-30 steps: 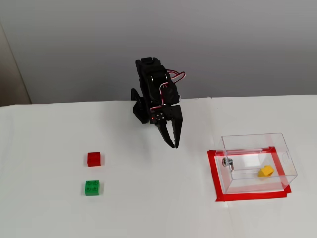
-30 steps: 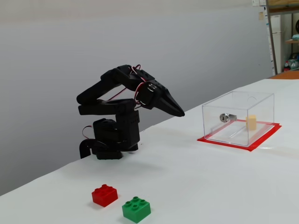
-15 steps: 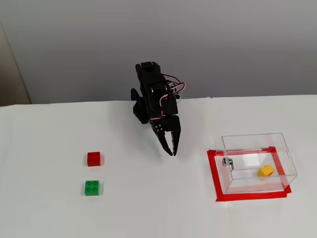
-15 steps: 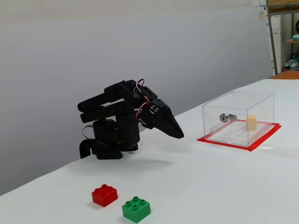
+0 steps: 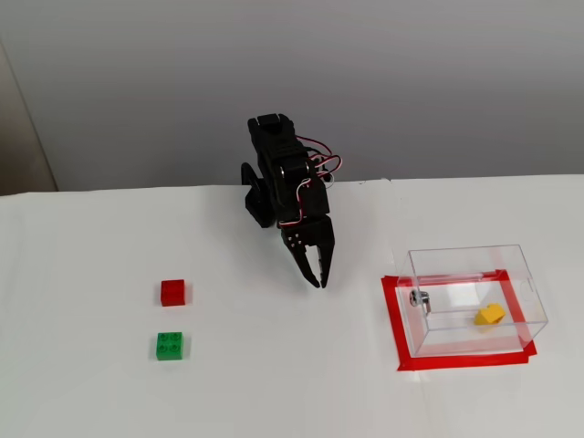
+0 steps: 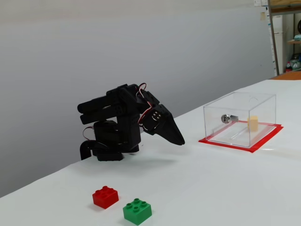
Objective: Pick the yellow lego brick and place it into the transparent box
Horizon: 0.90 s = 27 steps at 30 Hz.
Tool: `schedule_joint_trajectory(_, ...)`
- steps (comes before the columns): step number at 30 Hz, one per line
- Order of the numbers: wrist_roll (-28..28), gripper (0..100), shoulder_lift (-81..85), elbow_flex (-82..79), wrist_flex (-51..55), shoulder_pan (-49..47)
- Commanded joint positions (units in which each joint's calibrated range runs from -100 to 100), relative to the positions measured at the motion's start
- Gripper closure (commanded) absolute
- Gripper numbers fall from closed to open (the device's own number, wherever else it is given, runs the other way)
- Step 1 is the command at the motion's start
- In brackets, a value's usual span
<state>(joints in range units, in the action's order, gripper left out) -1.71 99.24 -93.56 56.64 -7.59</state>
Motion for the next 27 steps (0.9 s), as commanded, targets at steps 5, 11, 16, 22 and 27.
schedule_joint_trajectory(5,3.33,99,0.51,-0.84,-0.33,0.38)
schedule_joint_trajectory(11,4.48,99,0.51,-4.00,-0.59,0.23)
schedule_joint_trajectory(16,4.48,99,0.51,-4.27,-1.29,1.41)
schedule_joint_trajectory(22,4.01,99,0.51,-4.73,-3.20,2.59)
schedule_joint_trajectory(27,3.95,99,0.59,-5.00,-3.90,2.67)
